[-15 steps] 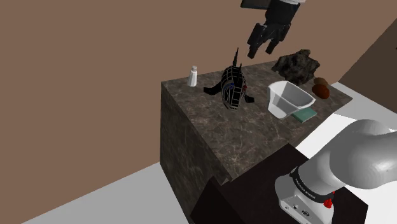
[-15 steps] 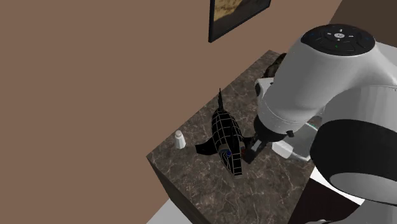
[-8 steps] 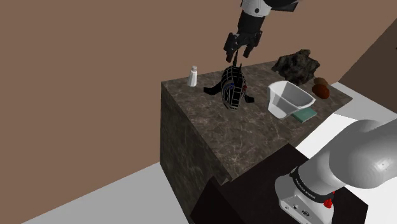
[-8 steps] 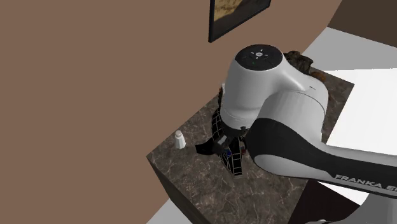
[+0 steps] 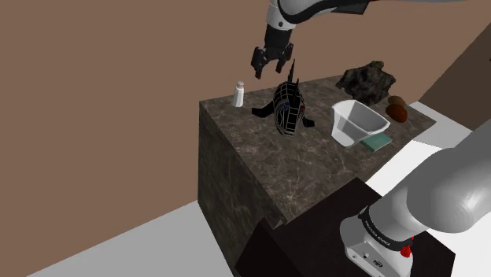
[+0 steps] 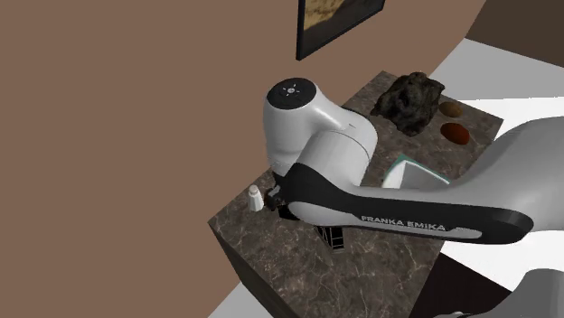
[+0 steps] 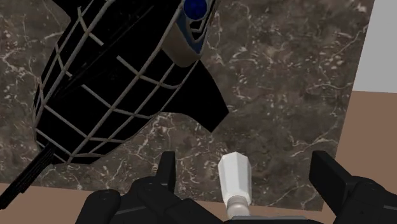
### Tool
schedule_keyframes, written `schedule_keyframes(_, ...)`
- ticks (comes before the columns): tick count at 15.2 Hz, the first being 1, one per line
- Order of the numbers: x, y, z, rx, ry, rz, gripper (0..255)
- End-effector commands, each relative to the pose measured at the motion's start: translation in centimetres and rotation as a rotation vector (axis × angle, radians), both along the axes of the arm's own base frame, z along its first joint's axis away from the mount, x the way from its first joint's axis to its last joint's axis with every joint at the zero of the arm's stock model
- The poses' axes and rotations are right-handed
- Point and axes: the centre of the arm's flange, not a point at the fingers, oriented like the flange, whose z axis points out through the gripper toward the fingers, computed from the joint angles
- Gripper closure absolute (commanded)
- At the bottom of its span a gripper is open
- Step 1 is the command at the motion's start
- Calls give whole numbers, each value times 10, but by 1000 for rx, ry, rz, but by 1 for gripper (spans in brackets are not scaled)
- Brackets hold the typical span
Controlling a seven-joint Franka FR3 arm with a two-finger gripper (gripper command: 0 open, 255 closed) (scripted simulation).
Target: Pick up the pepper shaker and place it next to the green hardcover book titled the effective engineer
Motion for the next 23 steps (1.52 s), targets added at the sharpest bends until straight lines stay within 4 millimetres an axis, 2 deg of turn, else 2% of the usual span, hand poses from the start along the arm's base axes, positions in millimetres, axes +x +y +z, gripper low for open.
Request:
schedule_keyframes(1,22,0,-16,-3,2,3,0)
schedule_keyframes(11,136,6,-86,-19,14,15,0)
schedule_keyframes(19,141,1,-129,-19,14,16,0)
schedule_keyframes(23,141,1,-129,-19,14,16,0)
